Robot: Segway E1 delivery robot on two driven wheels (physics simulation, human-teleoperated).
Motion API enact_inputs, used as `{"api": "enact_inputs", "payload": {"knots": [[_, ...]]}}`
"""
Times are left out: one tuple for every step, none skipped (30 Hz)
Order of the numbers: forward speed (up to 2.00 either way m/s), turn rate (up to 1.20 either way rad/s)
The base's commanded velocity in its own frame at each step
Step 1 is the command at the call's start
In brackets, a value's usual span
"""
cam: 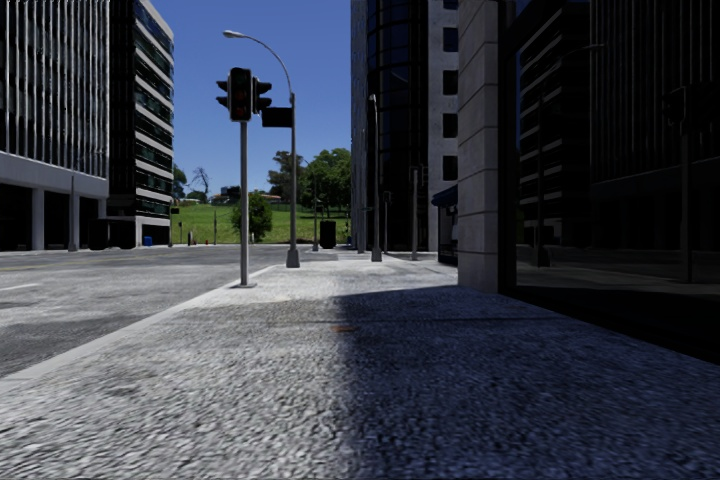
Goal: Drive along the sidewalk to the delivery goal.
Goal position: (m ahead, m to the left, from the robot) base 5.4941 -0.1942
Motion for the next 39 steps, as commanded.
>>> {"api": "enact_inputs", "payload": {"knots": [[2.0, 0.0], [2.0, 0.0], [2.0, 0.0], [2.0, 0.0], [2.0, 0.0], [2.0, 0.0], [2.0, 0.0], [2.0, 0.0], [2.0, 0.0], [2.0, 0.0], [2.0, 0.0], [2.0, 0.0], [2.0, 0.0], [2.0, 0.0], [2.0, 0.0], [2.0, 0.0], [2.0, 0.0], [2.0, 0.0], [2.0, 0.0], [2.0, 0.0], [2.0, 0.0], [2.0, 0.0], [2.0, 0.0], [2.0, 0.0], [2.0, 0.0], [2.0, 0.0], [2.0, 0.0], [2.0, 0.0], [2.0, 0.0], [2.0, 0.0], [2.0, 0.0], [2.0, 0.0], [2.0, 0.0], [2.0, 0.0], [2.0, 0.0], [2.0, 0.0], [2.0, 0.0], [2.0, 0.0], [2.0, 0.0]]}}
